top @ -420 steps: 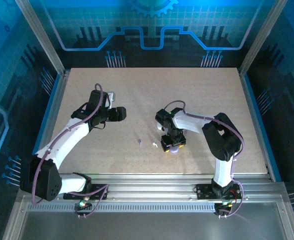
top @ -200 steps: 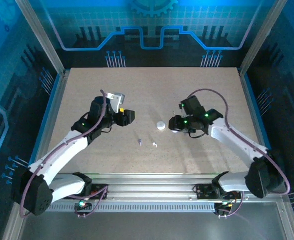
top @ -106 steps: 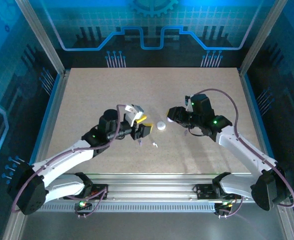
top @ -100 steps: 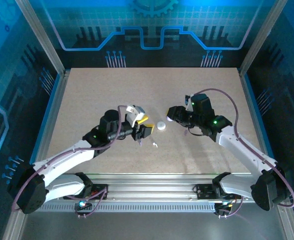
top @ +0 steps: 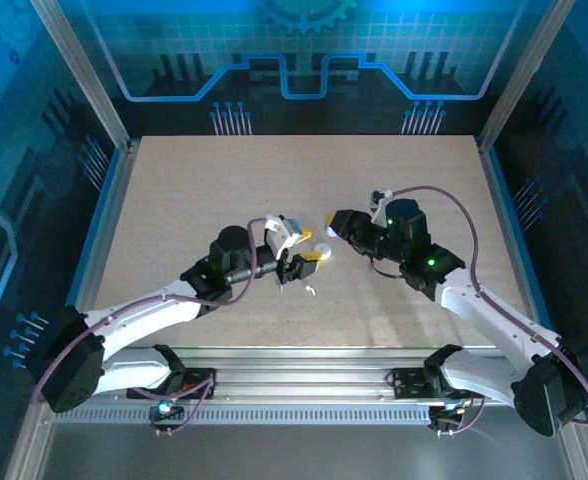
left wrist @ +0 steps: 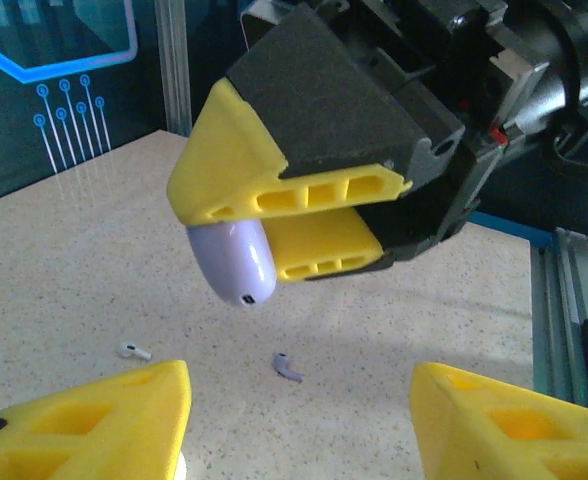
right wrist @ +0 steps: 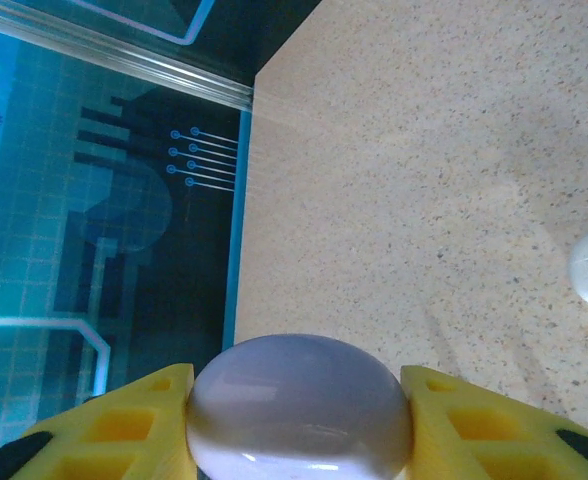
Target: Insert the wireless bluetooth earbuds into the charging case
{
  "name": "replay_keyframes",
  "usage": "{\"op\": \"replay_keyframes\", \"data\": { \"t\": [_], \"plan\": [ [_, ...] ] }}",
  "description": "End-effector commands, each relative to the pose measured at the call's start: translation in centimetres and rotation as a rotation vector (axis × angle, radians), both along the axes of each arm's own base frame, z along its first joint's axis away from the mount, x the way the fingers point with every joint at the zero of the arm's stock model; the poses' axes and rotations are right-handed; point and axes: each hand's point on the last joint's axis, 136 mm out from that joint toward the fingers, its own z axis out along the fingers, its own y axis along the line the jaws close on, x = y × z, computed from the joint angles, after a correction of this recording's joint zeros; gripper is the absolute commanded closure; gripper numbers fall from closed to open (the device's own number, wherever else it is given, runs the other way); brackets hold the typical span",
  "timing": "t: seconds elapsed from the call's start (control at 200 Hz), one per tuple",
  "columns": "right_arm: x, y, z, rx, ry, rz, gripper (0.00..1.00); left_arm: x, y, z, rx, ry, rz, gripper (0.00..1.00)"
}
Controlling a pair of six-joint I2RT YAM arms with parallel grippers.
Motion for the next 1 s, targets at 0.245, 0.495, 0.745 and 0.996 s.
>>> {"op": "replay_keyframes", "data": {
  "t": [0.245, 0.495, 0.745, 0.996],
  "plan": [
    [-0.7, 1.2, 1.8, 0.086, -0.06, -0.02, 0.6, 1.5, -0.1, 1.4, -0.055, -0.058, 0.076, 0.41],
    [-1.3, 2.2, 2.4, 0.09, -0.075, -0.007, 0.6, 2.0, -0.1, 1.8, -0.068, -0.064, 0.091, 0.41],
    [-1.5, 2.7, 2.8, 0.098, -0.09, 0.002, 0.6, 2.2, 0.1, 2.0, -0.078, -0.062, 0.112, 0.43],
    [-1.9, 3.2, 3.0, 0.107, -0.098, 0.016, 0.6, 2.3, 0.0, 2.0, -0.086, -0.054, 0.114, 0.5]
  ]
}}
